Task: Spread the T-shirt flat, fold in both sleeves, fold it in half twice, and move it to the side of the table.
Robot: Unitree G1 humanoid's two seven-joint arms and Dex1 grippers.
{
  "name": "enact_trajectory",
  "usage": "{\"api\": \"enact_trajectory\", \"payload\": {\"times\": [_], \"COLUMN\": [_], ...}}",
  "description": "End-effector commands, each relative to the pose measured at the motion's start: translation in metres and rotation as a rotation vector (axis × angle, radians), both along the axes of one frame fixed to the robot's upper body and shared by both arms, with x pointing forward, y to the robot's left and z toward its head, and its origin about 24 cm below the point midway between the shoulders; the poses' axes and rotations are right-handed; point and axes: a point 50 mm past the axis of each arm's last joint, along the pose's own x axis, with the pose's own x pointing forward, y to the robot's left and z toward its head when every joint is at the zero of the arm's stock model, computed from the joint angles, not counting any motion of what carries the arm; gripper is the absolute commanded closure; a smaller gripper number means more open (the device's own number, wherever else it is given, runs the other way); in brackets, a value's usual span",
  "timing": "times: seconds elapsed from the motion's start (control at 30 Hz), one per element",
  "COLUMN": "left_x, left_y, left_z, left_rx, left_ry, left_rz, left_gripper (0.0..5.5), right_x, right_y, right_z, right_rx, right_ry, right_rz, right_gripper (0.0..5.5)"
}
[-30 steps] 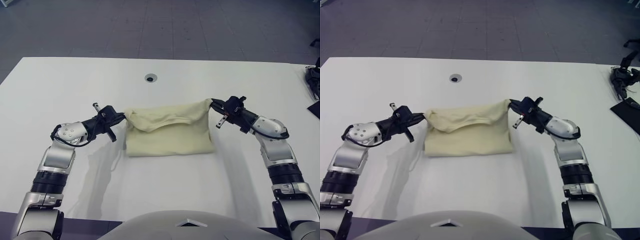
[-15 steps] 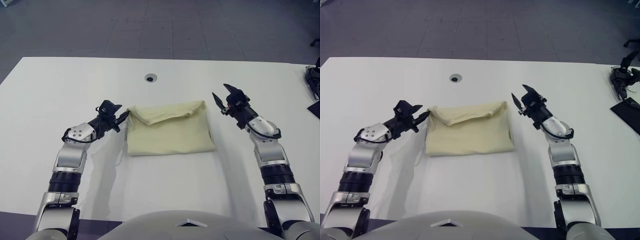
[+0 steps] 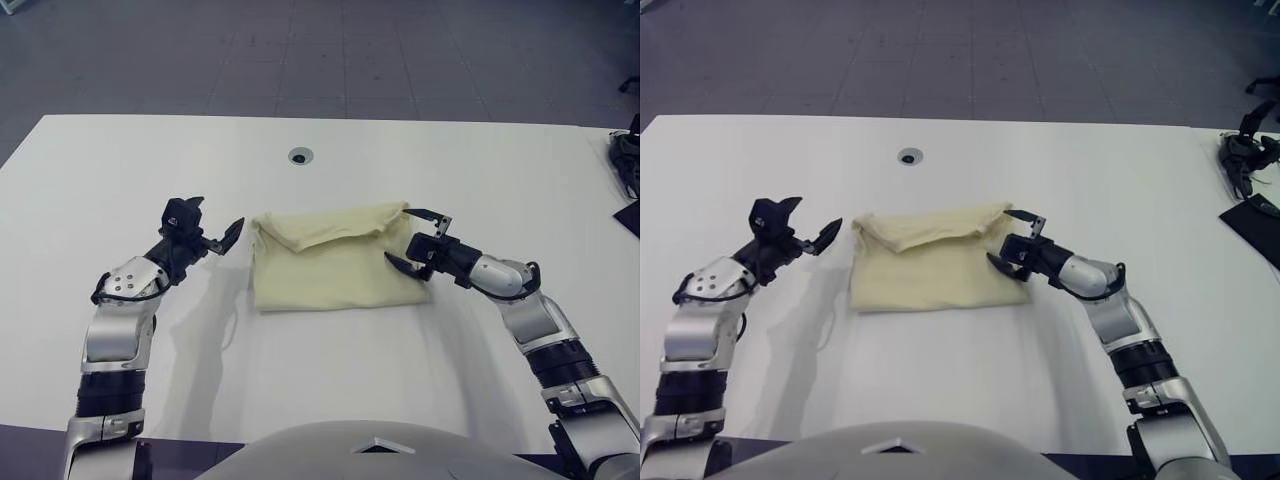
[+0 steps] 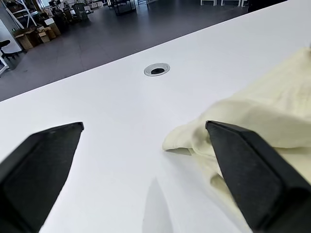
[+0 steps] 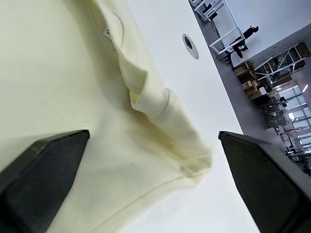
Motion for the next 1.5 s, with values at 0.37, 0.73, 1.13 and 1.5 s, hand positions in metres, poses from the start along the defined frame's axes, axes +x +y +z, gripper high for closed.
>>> {"api": "enact_trajectory", "payload": {"times": [0.37,0.73,1.13,1.5], "left_x": [-0.091,-0.086,-0.085,-0.084], "left_y": [-0.054,-0.055,-0.061,-0.062], "left_z": [-0.017,-0.031,-0.040,-0.051], "left_rx": [0.230,0.374,0.447,0.479], "left_ry": [0.108,0.081,0.058,0.072], "left_rz": [-0.503,-0.495,-0.527,-0.542], "left_gripper": [0.12,0.12,0.12,0.12], "right_x": [-0.102,-0.084,-0.071,-0.045], "right_y": [0.029,0.035,0.027,0.028], "right_z": [0.017,0.033,0.005,0.019], "right_rx": [0.019,0.147,0.071,0.250], "right_ry": [0.174,0.076,0.083,-0.039], "right_rz": [0.402,0.288,0.205,0.026], "right_gripper": [0.10,0.10,0.10,0.10]}}
